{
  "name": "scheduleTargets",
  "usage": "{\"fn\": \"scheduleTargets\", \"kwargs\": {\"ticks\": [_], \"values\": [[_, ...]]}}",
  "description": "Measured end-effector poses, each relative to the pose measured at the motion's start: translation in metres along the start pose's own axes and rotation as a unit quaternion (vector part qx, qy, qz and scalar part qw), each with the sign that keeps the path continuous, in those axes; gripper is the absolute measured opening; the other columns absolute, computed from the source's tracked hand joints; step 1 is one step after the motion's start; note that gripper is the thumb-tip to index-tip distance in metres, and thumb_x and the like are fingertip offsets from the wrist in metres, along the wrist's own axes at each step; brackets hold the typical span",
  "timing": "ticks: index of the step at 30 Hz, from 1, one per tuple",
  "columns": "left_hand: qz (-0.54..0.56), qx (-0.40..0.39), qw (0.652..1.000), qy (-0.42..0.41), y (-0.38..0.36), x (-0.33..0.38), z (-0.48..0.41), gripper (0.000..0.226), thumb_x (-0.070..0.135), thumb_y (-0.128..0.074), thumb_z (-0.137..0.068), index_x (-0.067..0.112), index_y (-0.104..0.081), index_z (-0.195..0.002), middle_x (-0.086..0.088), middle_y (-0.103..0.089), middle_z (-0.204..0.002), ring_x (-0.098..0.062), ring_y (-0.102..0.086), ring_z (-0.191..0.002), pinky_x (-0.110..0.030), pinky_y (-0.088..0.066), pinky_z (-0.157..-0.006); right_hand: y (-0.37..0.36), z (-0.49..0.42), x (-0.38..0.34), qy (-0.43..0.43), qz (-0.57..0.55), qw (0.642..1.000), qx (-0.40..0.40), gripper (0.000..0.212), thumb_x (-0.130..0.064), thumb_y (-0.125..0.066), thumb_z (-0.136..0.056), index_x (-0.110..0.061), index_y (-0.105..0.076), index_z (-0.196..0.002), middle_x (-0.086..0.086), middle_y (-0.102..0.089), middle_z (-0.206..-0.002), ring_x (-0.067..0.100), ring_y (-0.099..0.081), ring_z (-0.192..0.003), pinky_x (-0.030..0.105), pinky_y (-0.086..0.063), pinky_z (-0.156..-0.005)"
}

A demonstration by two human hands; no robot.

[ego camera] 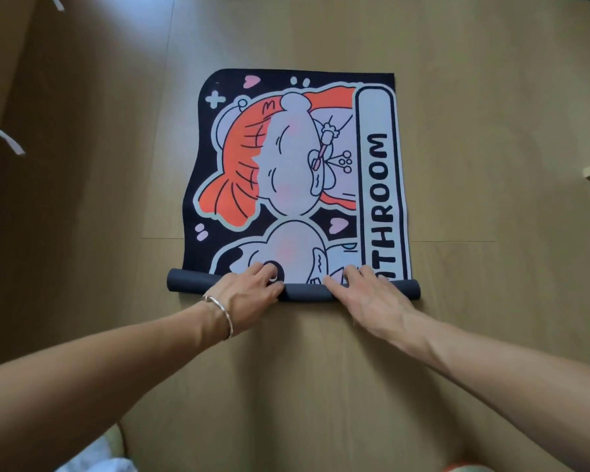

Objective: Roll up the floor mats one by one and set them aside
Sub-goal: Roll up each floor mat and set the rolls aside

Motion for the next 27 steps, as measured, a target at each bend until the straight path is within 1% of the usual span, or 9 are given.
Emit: {"fn": "scheduleTargets", "kwargs": {"ticks": [3, 5, 8, 12, 15, 18, 23, 25, 27], "values": [[0.035, -0.002, 0.999, 0.029, 0.002, -0.004, -0.009, 0.026, 0.02, -0.037, -0.098, 0.018, -0.049, -0.121, -0.003, -0.038, -0.118, -0.021, -0.037, -0.107, -0.031, -0.037, -0.064, -0.002, -0.001, -0.003, 0.01, 0.043, 0.998, 0.04, 0.065, 0.0, -0.032, -0.089, -0.014, -0.01, -0.149, 0.014, -0.037, -0.128, 0.031, -0.04, -0.11, 0.046, -0.038, -0.096], [0.068, -0.011, 0.996, 0.057, 0.006, -0.008, -0.017, 0.027, 0.023, -0.035, -0.099, 0.019, -0.051, -0.121, -0.003, -0.04, -0.114, -0.022, -0.038, -0.107, -0.032, -0.037, -0.064, -0.002, -0.003, -0.004, 0.046, 0.076, 0.992, 0.087, 0.065, -0.003, -0.025, -0.084, -0.015, -0.016, -0.147, 0.017, -0.046, -0.122, 0.033, -0.048, -0.101, 0.049, -0.042, -0.087], [0.095, -0.014, 0.991, 0.09, 0.01, -0.009, -0.024, 0.024, 0.024, -0.036, -0.099, 0.022, -0.045, -0.121, -0.002, -0.044, -0.113, -0.022, -0.043, -0.104, -0.034, -0.037, -0.063, -0.006, -0.002, -0.009, 0.076, 0.098, 0.986, 0.108, 0.064, -0.01, -0.046, -0.076, -0.015, -0.028, -0.138, 0.019, -0.057, -0.113, 0.035, -0.056, -0.094, 0.054, -0.048, -0.076], [0.091, -0.01, 0.989, 0.118, 0.01, -0.006, -0.025, 0.027, 0.019, -0.036, -0.098, 0.02, -0.036, -0.125, -0.004, -0.045, -0.115, -0.025, -0.045, -0.104, -0.037, -0.04, -0.065, -0.012, 0.0, -0.013, 0.049, 0.101, 0.993, 0.035, 0.07, -0.015, -0.034, -0.095, -0.016, 0.011, -0.149, 0.015, -0.021, -0.147, 0.033, -0.028, -0.129, 0.059, -0.026, -0.103], [0.002, 0.031, 0.998, 0.049, 0.007, -0.005, -0.019, 0.041, 0.009, -0.035, -0.091, 0.021, -0.031, -0.129, -0.006, -0.042, -0.121, -0.027, -0.046, -0.105, -0.044, -0.046, -0.079, -0.003, -0.007, -0.013, 0.028, 0.106, 0.993, 0.033, 0.066, -0.019, -0.029, -0.099, -0.017, 0.012, -0.151, 0.013, -0.015, -0.149, 0.033, -0.021, -0.134, 0.061, -0.018, -0.106], [-0.087, 0.1, 0.99, -0.052, -0.001, 0.0, -0.007, 0.058, 0.014, -0.034, -0.073, 0.013, -0.034, -0.131, -0.013, -0.049, -0.121, -0.03, -0.051, -0.104, -0.05, -0.048, -0.077, -0.001, -0.016, -0.009, 0.013, 0.118, 0.992, 0.037, 0.066, -0.022, -0.03, -0.099, -0.017, 0.011, -0.151, 0.015, -0.016, -0.149, 0.034, -0.018, -0.136, 0.062, -0.016, -0.106], [-0.104, 0.036, 0.994, -0.02, -0.019, 0.011, -0.001, 0.078, 0.028, -0.06, -0.069, 0.005, -0.031, -0.138, -0.018, -0.044, -0.136, -0.035, -0.042, -0.123, -0.064, -0.041, -0.089, 0.001, -0.023, -0.01, 0.01, 0.113, 0.993, 0.042, 0.067, -0.021, -0.031, -0.099, -0.012, 0.011, -0.15, 0.014, -0.014, -0.15, 0.034, -0.016, -0.137, 0.055, -0.016, -0.109], [-0.099, 0.03, 0.995, -0.005, -0.017, 0.01, -0.006, 0.08, 0.028, -0.06, -0.069, 0.003, -0.034, -0.141, -0.018, -0.045, -0.139, -0.035, -0.044, -0.127, -0.063, -0.04, -0.091, 0.003, -0.022, -0.012, 0.013, 0.102, 0.993, 0.051, 0.073, -0.021, -0.036, -0.097, -0.008, 0.014, -0.149, 0.015, -0.011, -0.152, 0.035, -0.015, -0.138, 0.053, -0.014, -0.111], [-0.095, 0.034, 0.995, 0.012, -0.013, 0.007, -0.009, 0.076, 0.033, -0.049, -0.083, 0.006, -0.014, -0.145, -0.016, -0.029, -0.151, -0.033, -0.03, -0.138, -0.062, -0.031, -0.101, 0.005, -0.017, -0.015, 0.013, 0.088, 0.994, 0.063, 0.079, -0.022, -0.041, -0.095, -0.008, 0.016, -0.149, 0.015, -0.005, -0.155, 0.037, -0.009, -0.141, 0.053, -0.01, -0.113]]}}
Point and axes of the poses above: each hand's wrist, its own z-axis away from the middle knuckle, its own y-axis out of the back of the hand, x = y × z, the point moved 2 cm from there along -z, towards the middle knuckle
